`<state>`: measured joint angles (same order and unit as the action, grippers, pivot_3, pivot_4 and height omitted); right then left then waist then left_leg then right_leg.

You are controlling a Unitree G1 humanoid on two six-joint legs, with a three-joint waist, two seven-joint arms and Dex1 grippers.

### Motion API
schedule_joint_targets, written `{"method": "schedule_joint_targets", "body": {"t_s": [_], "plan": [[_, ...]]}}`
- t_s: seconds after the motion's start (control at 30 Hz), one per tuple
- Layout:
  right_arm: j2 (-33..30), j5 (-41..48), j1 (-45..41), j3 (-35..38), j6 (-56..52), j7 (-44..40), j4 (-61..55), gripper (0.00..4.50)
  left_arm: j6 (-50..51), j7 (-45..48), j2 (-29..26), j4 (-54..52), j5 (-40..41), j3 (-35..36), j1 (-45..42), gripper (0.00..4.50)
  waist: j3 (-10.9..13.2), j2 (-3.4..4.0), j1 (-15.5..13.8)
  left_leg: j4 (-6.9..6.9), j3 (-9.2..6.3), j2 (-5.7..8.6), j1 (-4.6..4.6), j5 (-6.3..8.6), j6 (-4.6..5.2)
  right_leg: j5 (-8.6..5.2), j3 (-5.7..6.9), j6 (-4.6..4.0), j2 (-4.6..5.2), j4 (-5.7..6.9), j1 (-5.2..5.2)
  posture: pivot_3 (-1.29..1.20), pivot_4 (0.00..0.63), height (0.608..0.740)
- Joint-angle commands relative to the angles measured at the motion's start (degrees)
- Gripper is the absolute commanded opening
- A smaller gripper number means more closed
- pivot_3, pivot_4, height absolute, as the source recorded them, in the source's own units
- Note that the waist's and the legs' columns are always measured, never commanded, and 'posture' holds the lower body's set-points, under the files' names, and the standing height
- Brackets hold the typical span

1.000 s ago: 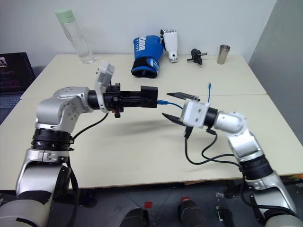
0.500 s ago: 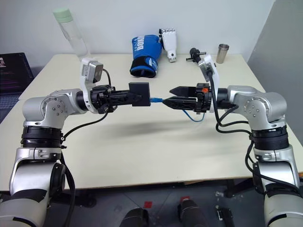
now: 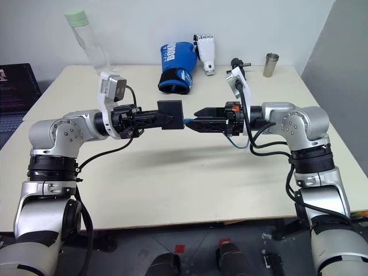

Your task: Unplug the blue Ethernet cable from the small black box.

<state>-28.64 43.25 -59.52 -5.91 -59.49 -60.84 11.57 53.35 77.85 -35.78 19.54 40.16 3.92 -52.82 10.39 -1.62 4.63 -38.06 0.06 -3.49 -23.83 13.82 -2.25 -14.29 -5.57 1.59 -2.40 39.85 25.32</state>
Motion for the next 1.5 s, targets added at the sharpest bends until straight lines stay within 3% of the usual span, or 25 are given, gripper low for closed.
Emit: {"method": "schedule_joint_targets", "body": {"t_s": [0.03,0.13,0.23,0.77,1.17,1.23,1.33,1.5], "plan": [[0.25,-0.80,-1.38,0.09,0.44,-1.67,-0.39,4.29,-0.13,0.09,-0.39,-2.28,1.31,1.39,-0.86,0.78,0.00,0.00,0.00,0.00,0.00,0.00,0.00,0.00,0.00,0.00,0.00,0.00,0.00,0.00,0.00,0.00,0.150,0.740],[1.40,-0.97,-1.81,0.76,0.05,-1.29,0.30,4.29,-0.23,0.30,-0.49,-2.58,1.18,1.14,-0.76,0.78,0.00,0.00,0.03,0.00,-0.01,0.00,0.01,0.00,0.00,0.00,0.00,0.00,0.00,0.00,0.00,0.00,0.150,0.740],[1.95,-1.34,-2.08,1.16,-0.14,-1.29,0.66,3.83,-0.25,0.36,-0.50,-2.79,1.08,1.00,-0.65,0.78,0.00,0.00,0.07,0.00,-0.01,-0.01,0.01,0.00,0.00,0.00,0.00,0.00,0.00,0.01,0.00,0.00,0.150,0.740],[3.62,-1.26,-3.27,2.66,-1.19,-0.49,2.79,0.40,-0.52,0.20,-0.44,-2.85,0.75,0.83,-0.58,0.78,0.00,0.00,0.06,0.01,-0.01,-0.01,0.00,0.00,0.00,0.00,0.01,0.00,0.00,0.00,0.00,0.00,0.150,0.740],[2.70,-0.16,-4.01,3.47,-3.93,-2.30,3.58,0.34,-0.68,0.40,-0.51,-2.59,0.28,0.61,-0.85,0.78,0.00,0.01,0.06,0.02,-0.01,0.00,0.00,0.00,0.00,0.00,0.01,0.00,0.00,-0.01,0.00,0.00,0.150,0.740],[2.84,0.20,-4.15,4.01,-4.82,-2.15,3.69,1.04,-0.74,0.44,-0.47,-2.54,0.24,0.58,-0.90,0.78,0.00,0.01,0.06,0.02,-0.01,0.00,0.00,0.00,0.00,0.00,0.00,0.00,0.00,-0.01,0.00,0.00,0.150,0.740],[2.86,0.24,-4.29,4.58,-5.86,-2.15,3.83,1.67,-0.81,0.49,-0.44,-2.50,0.20,0.51,-0.96,0.78,0.00,0.01,0.05,0.02,-0.01,0.00,0.00,0.00,0.00,0.00,0.01,0.00,0.00,-0.01,0.00,0.00,0.150,0.740],[2.65,-0.32,-4.43,5.00,-6.39,-2.43,4.71,1.67,-0.95,0.41,-0.29,-2.37,0.12,0.44,-1.11,0.78,0.00,0.01,0.07,0.03,-0.01,0.00,0.00,0.00,0.00,0.00,0.01,0.00,0.00,-0.01,0.01,0.00,0.150,0.740]]}}
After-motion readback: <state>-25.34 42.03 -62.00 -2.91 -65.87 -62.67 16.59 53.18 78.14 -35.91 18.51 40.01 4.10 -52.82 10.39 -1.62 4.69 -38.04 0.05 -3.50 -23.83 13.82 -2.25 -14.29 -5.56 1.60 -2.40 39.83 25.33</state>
